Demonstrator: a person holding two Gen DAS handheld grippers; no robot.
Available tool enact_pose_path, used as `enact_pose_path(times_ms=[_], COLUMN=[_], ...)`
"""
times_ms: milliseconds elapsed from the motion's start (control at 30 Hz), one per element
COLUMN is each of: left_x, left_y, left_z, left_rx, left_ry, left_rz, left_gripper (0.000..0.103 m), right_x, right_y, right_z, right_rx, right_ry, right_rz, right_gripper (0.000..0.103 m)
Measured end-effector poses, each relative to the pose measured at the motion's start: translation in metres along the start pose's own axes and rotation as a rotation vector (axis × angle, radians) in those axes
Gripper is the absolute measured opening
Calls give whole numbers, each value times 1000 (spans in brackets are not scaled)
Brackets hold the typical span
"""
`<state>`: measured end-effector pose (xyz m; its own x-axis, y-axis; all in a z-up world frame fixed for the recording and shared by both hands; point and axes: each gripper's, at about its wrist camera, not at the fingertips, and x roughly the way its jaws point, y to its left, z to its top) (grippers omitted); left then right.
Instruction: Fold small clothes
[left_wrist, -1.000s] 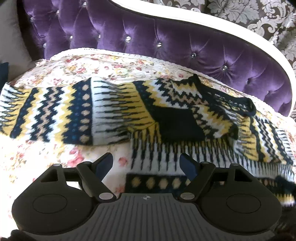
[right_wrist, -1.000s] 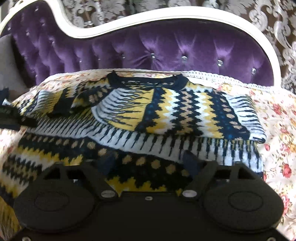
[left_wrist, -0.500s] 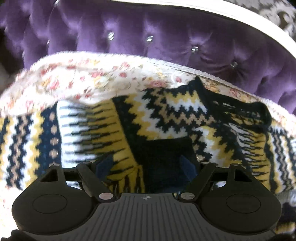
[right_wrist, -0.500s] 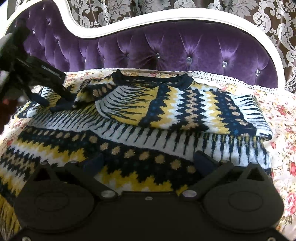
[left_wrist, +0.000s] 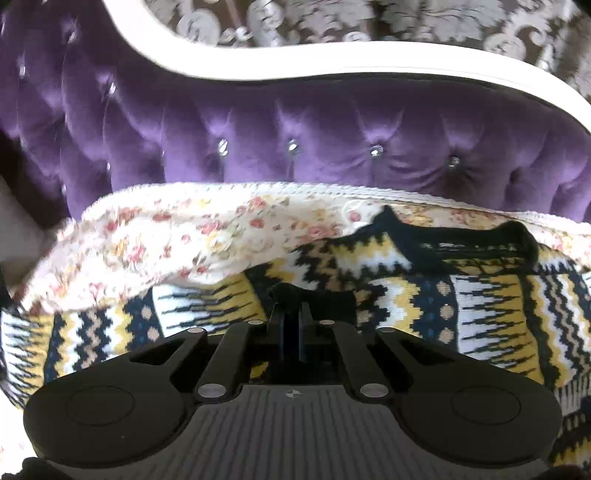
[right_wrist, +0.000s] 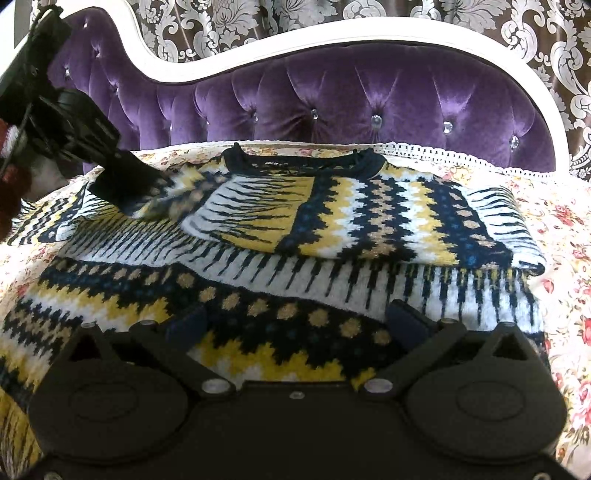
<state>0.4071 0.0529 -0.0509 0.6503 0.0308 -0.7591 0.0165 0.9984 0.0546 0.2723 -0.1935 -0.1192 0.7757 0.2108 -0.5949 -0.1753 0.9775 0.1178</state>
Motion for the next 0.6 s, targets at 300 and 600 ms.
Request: enact_pose_path(times_ms=[300, 600], left_x=[31, 28], left_y=[-8, -20], left_z=[-19, -35], left_rx=[82, 168], left_ry=[56, -38], left_rz=[124, 317], left_gripper=[20, 60], right_x=[0, 0], right_y=[-1, -2], right_z=[0, 0], right_rx=[9, 16], right_ry=[-5, -11], right_rz=[5, 10], right_gripper=[103, 103])
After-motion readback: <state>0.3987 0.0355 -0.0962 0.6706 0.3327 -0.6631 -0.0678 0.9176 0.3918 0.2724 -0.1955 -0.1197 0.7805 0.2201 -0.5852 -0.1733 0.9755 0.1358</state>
